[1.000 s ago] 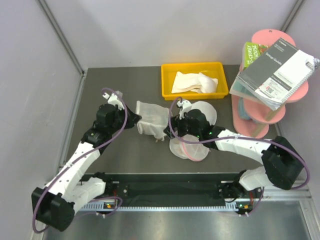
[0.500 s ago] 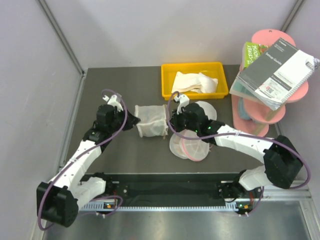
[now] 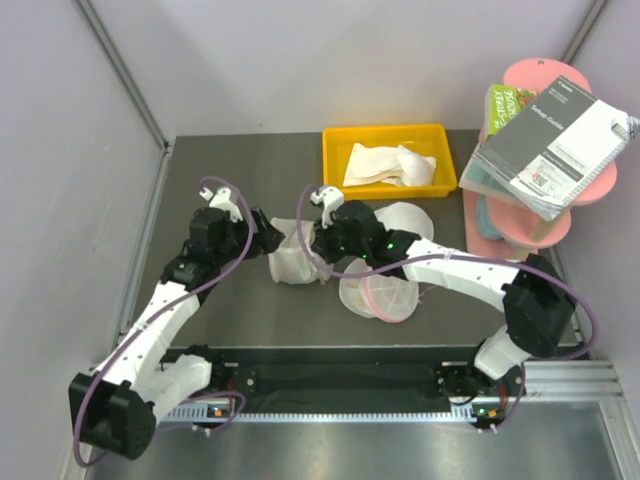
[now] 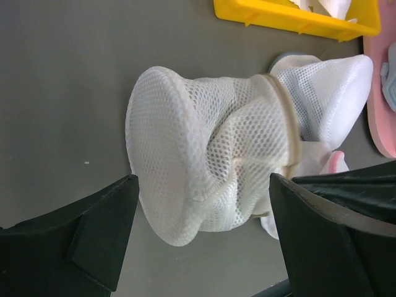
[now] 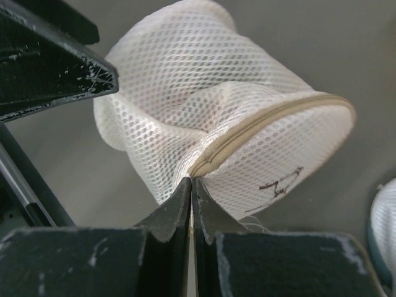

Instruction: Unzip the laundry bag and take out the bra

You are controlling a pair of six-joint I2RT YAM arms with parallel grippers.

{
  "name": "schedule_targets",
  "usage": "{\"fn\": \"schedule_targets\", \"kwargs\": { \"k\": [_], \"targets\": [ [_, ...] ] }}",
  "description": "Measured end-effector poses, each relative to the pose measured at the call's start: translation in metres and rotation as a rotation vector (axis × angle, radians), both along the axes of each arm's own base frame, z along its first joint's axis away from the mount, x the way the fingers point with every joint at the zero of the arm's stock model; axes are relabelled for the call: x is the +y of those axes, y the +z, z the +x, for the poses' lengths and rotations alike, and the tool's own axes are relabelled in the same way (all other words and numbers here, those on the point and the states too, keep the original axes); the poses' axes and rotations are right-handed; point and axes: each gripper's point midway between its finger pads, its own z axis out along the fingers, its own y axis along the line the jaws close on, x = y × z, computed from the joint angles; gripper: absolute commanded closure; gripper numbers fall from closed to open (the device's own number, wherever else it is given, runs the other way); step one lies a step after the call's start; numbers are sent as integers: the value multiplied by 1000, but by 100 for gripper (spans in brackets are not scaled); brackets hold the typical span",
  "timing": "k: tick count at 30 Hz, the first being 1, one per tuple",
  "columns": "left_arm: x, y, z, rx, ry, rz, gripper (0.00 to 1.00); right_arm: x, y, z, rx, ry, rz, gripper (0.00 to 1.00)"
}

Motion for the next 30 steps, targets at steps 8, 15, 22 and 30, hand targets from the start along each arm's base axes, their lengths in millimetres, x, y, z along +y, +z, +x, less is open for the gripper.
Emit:
{"fn": "schedule_targets", "kwargs": {
  "k": [8,15,22,30],
  "targets": [
    [-3,39,-19,-120,-26,-77,28,43,-17,-17,21,50,-41,100],
    [-14,3,-44,-29,-103,-127,36,47,-13,-11,39,-5,-17,100],
    [-24,-17,-58,34,-151,-177,38,49,-6,-6,50,-38,12,100],
    [-33,-27,-58,53,-176,-238,38,50,-5,-7,67,-44,26,100]
  ]
}}
